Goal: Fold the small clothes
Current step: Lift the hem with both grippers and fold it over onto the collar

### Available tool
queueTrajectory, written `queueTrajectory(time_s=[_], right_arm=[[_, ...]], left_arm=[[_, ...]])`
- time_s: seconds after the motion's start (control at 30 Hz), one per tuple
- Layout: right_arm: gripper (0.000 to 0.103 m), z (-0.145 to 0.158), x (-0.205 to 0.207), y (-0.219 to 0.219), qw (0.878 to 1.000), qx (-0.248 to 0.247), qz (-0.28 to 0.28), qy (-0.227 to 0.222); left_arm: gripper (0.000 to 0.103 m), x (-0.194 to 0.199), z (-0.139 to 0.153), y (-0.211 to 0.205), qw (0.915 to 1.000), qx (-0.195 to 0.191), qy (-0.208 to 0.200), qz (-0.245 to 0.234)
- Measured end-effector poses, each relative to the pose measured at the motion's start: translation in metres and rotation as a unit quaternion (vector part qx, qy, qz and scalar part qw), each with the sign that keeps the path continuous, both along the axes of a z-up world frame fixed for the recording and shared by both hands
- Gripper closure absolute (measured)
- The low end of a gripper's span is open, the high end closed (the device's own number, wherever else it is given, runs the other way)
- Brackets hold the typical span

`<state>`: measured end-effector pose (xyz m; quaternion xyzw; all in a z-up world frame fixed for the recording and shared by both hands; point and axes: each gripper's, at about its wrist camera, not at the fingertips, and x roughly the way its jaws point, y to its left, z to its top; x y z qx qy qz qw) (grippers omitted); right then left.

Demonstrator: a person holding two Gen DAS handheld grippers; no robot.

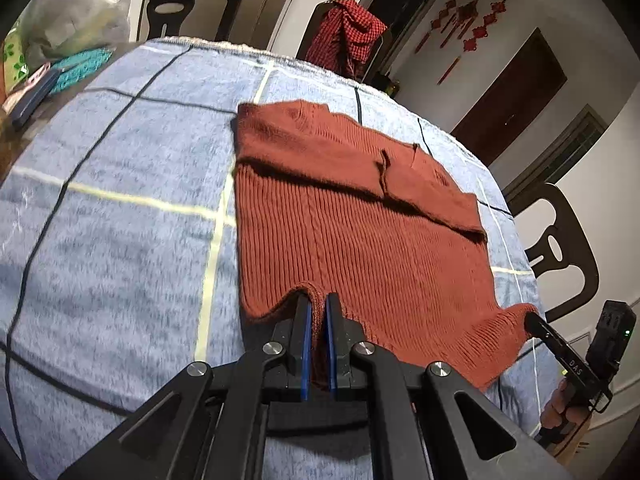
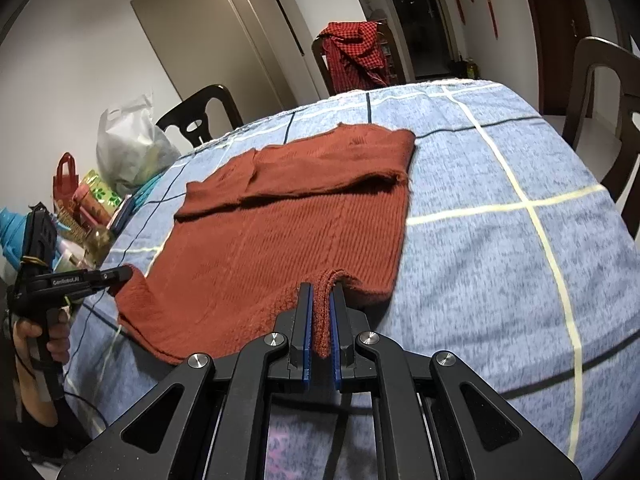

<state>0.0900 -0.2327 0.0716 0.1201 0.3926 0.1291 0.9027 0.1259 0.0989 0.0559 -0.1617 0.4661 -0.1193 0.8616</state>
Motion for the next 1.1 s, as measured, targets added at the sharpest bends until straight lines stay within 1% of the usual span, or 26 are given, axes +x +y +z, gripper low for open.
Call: queueTrajectory(time_s=[0.27, 0.4, 0.5, 0.7, 1.0, 1.1], right_arm=[[0.096, 0.019, 0.025, 0.001, 1.0, -0.016, -0.001, -0.024], [0.096, 0.026, 0.039, -0.001, 0.999, -0.018, -0.001, -0.031], [0.096, 0.03, 0.052, 0.0, 0.999, -0.02, -0.003, -0.033], [0.096, 0.033, 0.074, 0.0, 0.999, -0.022, -0.006, -0.034], [0.096, 0.033, 0.111, -0.002, 0.999, -0.021, -0.016, -0.029], [0.096, 0.033, 0.123, -0.004, 0.999, -0.017, -0.02, -0.029]], left_arm=[[0.095, 0.023, 0.013, -0.002, 0.9998, -0.008, -0.021, 0.0], [0.095, 0.035, 0.019, -0.004, 0.9995, -0.005, -0.03, -0.002], [0.095, 0.046, 0.023, -0.003, 0.9993, -0.01, -0.035, 0.002], [0.095, 0.066, 0.028, -0.002, 0.999, -0.016, -0.041, 0.008], [0.095, 0.095, 0.026, 0.003, 0.9986, -0.022, -0.041, 0.025], [0.095, 0.105, 0.025, 0.002, 0.9986, -0.016, -0.04, 0.031]])
